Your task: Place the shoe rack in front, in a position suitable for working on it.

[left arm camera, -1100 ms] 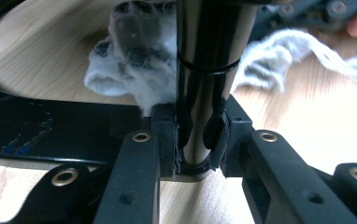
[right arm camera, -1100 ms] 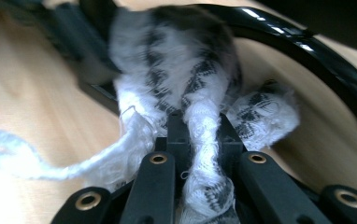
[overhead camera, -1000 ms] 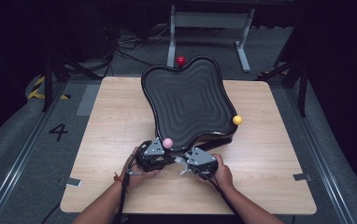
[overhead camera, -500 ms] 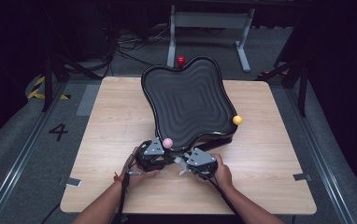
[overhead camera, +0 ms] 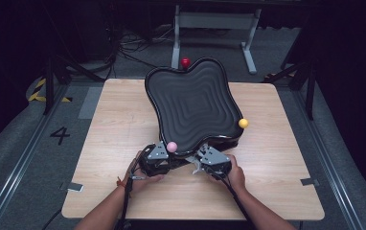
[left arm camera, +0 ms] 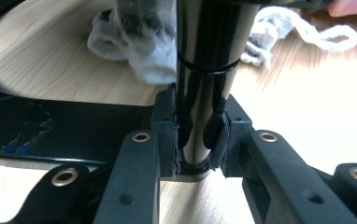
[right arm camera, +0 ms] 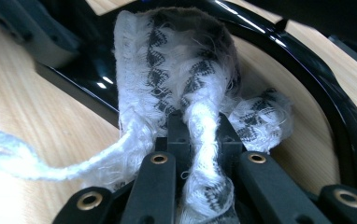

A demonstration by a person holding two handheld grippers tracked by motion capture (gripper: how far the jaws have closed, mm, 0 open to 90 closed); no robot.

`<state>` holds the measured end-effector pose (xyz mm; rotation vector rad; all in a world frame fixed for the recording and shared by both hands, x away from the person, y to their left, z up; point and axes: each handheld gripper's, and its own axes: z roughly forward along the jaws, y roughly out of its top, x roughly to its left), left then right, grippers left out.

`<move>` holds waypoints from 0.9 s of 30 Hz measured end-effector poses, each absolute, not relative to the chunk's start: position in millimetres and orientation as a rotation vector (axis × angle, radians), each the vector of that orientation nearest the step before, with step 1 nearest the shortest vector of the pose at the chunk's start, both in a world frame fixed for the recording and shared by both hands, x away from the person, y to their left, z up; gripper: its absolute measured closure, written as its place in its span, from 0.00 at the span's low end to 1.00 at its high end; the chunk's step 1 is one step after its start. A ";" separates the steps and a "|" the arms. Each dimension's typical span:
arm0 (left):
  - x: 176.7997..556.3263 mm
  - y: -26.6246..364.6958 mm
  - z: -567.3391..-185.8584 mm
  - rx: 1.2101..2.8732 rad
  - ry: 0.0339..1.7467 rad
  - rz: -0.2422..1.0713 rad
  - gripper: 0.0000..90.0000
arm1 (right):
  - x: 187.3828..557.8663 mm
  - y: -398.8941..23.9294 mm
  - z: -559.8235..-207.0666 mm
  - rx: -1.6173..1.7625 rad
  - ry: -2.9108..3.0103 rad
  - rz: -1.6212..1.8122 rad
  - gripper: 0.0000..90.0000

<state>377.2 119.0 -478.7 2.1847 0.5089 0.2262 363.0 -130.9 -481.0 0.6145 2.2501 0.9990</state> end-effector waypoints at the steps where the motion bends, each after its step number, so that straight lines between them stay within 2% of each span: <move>1: 377.2 119.2 -478.5 2.189 0.508 0.227 0.82 | 363.5 -132.8 -481.0 0.626 2.248 0.997 0.90; 27: 377.2 119.5 -478.6 2.186 0.510 0.224 0.82 | 390.3 -200.0 -479.7 0.848 2.138 0.864 0.90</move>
